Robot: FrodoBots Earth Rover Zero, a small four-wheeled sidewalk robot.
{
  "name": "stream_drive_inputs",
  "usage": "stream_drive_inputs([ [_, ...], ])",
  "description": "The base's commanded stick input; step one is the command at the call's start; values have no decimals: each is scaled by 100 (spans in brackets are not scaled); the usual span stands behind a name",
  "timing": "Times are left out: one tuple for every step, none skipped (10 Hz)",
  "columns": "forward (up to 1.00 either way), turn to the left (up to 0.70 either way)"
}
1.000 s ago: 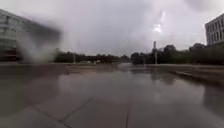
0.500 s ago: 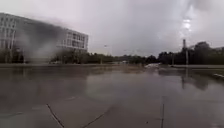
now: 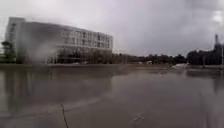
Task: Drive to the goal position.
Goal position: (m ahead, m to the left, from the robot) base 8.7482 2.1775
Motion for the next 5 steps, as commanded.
stream_drive_inputs([
  [67,0],
  [67,0],
  [67,3],
  [67,17],
  [67,28],
])
